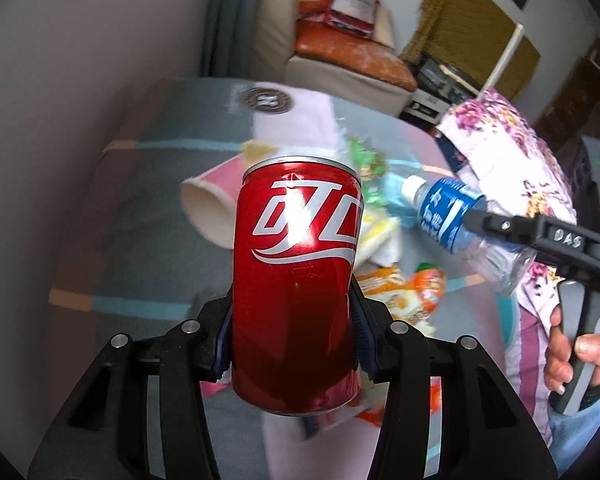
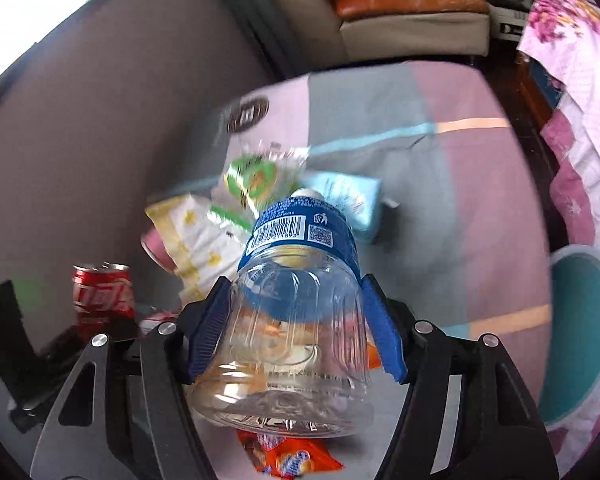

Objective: Collect trash
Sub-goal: 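Grasp the clear blue-labelled water bottle with the right tool while the left tool lifts the can, then carry can and bottle over the teal bin and open the left tool to drop the can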

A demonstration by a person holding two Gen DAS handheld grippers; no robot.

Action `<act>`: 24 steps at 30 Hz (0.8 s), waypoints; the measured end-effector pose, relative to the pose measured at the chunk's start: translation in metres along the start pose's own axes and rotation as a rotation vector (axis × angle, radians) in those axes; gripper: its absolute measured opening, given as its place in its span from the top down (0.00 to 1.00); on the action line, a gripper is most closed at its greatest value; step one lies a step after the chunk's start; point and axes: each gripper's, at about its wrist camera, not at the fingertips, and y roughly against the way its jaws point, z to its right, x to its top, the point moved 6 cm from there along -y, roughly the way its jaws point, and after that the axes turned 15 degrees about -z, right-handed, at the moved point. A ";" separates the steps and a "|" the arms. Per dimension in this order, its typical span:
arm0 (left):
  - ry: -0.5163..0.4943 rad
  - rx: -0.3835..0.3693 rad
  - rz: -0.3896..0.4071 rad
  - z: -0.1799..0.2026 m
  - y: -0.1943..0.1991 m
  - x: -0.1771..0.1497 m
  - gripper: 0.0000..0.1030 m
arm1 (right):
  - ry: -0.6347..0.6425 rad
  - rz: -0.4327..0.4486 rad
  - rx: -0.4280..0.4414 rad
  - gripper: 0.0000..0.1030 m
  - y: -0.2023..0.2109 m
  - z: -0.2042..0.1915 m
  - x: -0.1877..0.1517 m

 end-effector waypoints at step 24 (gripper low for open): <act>-0.599 -0.125 -0.290 0.321 -0.128 -0.029 0.52 | -0.506 0.279 0.017 0.39 0.126 0.276 -0.115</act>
